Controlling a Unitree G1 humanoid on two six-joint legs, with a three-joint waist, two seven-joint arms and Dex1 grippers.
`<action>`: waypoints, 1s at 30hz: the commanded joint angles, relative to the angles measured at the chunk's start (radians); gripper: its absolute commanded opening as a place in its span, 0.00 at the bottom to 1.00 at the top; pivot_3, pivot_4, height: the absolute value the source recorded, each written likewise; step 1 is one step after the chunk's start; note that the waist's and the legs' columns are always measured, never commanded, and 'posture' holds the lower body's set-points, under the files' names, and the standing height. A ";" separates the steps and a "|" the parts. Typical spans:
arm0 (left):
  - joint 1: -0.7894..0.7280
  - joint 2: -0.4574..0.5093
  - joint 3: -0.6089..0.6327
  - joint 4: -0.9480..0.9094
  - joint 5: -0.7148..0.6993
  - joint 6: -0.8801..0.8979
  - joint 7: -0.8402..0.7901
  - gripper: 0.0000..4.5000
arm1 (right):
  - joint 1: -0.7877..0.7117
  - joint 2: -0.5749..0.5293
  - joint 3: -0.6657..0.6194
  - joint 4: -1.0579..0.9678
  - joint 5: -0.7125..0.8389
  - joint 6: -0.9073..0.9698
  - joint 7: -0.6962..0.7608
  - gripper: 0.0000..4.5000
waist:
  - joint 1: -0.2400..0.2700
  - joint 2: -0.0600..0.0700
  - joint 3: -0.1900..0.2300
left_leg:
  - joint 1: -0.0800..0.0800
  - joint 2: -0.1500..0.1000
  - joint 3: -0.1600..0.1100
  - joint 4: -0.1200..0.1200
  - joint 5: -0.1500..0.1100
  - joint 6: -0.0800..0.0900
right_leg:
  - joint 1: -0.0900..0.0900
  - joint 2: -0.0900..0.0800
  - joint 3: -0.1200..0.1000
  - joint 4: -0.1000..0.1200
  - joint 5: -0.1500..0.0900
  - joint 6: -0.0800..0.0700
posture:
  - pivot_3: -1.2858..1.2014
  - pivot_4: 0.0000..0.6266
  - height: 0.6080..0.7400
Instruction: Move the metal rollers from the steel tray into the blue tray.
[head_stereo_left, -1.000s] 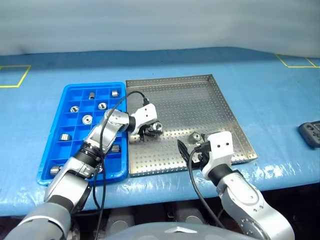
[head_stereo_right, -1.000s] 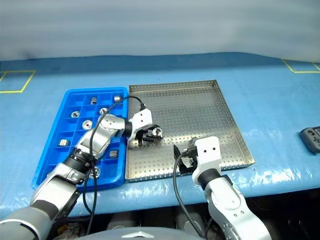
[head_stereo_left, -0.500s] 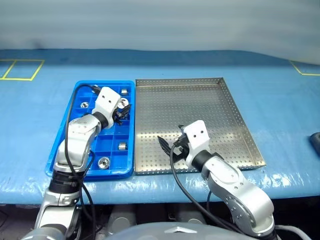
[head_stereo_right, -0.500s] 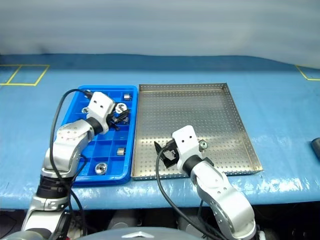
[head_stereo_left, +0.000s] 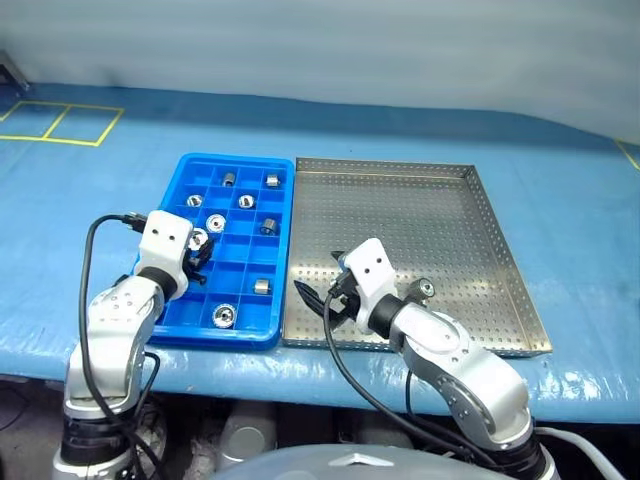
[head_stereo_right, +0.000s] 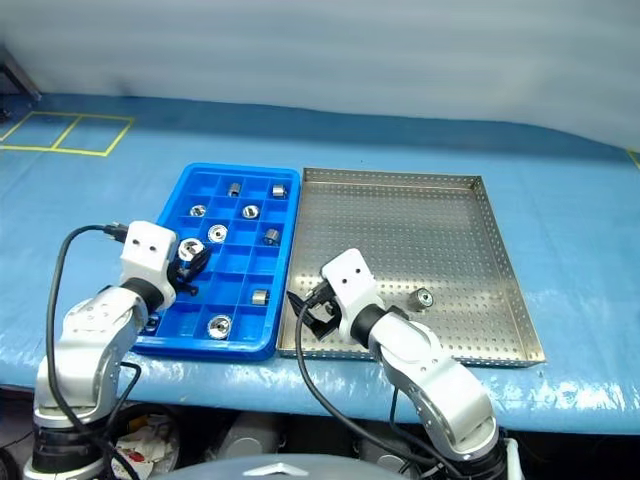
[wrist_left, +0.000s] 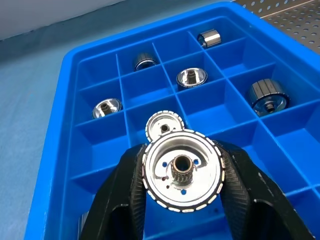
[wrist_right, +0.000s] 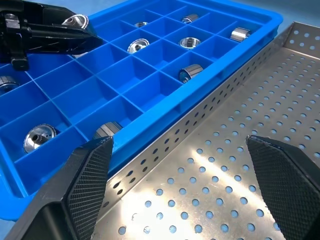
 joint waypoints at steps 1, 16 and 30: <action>0.025 -0.004 0.023 -0.066 -0.009 0.015 0.026 0.38 | -0.026 0.003 0.006 -0.004 0.009 -0.021 0.023 1.00 | 0.002 0.000 0.000 | 0.000 0.000 0.000 0.000 0.000 0.000 | 0.000 0.000 0.000 0.000 0.000 0.000 | 0.66 0.24 1.00; 0.099 0.018 -0.019 -0.055 -0.021 0.068 0.049 0.38 | -0.019 0.011 0.002 -0.013 0.009 -0.023 0.037 1.00 | 0.026 0.000 0.000 | 0.000 0.000 -0.002 -0.001 0.000 0.000 | 0.000 0.000 -0.001 -0.001 -0.001 -0.002 | 0.65 0.24 1.00; 0.045 0.030 -0.036 -0.039 -0.055 0.088 0.033 0.96 | 0.004 -0.008 -0.008 -0.055 0.034 -0.058 0.074 1.00 | 0.027 0.000 0.000 | 0.000 0.000 -0.002 -0.001 0.000 0.000 | 0.000 -0.001 -0.002 -0.001 -0.002 -0.003 | 0.64 0.24 1.00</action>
